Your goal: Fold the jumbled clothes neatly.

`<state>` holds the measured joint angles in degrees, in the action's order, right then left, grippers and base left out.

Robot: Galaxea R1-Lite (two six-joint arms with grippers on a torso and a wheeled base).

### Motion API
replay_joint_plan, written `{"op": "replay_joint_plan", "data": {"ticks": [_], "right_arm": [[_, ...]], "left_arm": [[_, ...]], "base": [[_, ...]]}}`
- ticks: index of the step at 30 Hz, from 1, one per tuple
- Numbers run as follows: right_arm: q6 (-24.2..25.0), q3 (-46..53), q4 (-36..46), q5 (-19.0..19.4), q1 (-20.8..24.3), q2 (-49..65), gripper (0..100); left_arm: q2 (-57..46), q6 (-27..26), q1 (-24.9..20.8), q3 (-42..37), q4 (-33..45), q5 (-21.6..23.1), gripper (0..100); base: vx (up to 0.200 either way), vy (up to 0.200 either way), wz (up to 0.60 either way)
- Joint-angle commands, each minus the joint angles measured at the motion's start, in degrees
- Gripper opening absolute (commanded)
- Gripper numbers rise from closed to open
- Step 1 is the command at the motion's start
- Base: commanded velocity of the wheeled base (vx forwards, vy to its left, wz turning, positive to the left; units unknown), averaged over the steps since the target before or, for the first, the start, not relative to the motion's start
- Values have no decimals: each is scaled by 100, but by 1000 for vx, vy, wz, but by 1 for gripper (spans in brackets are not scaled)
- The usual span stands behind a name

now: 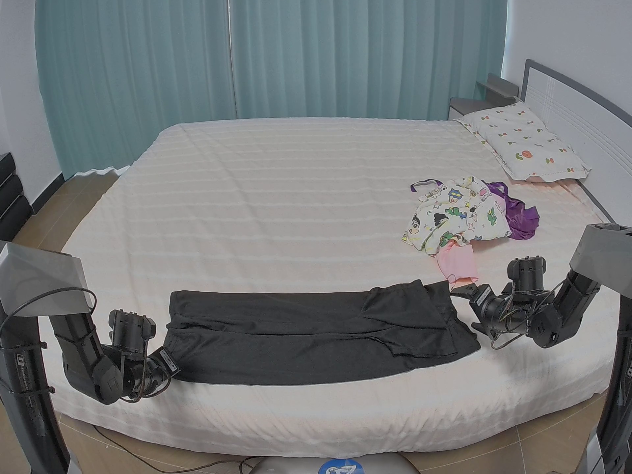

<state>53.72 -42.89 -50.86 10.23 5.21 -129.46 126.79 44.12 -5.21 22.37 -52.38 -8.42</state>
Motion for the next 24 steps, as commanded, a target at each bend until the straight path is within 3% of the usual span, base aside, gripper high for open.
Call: {"op": "replay_joint_plan", "data": {"ticks": [1, 8, 9, 15, 19, 24], "right_arm": [[7, 0, -3, 6, 16, -9, 100], [7, 0, -3, -3, 24, 0, 100], [7, 0, -3, -3, 24, 18, 100], [7, 8, -3, -3, 33, 97, 100], [7, 8, -3, -3, 33, 114, 100], [7, 8, -3, -3, 33, 106, 100]], "left_arm": [[-14, -8, 2, -40, -9, -54, 0], [30, -8, 28, -22, -44, -54, 0], [21, 0, 28, -22, -53, -45, 100], [-260, 27, 11, -136, -457, 25, 100], [-559, -8, 2, -365, -1134, 34, 100], [-788, 0, 11, -374, -1204, 34, 100]], "base": [[0, 0, 0], [0, 0, 0], [0, 0, 0], [0, 0, 0], [0, 0, 0], [0, 0, 0]]}}
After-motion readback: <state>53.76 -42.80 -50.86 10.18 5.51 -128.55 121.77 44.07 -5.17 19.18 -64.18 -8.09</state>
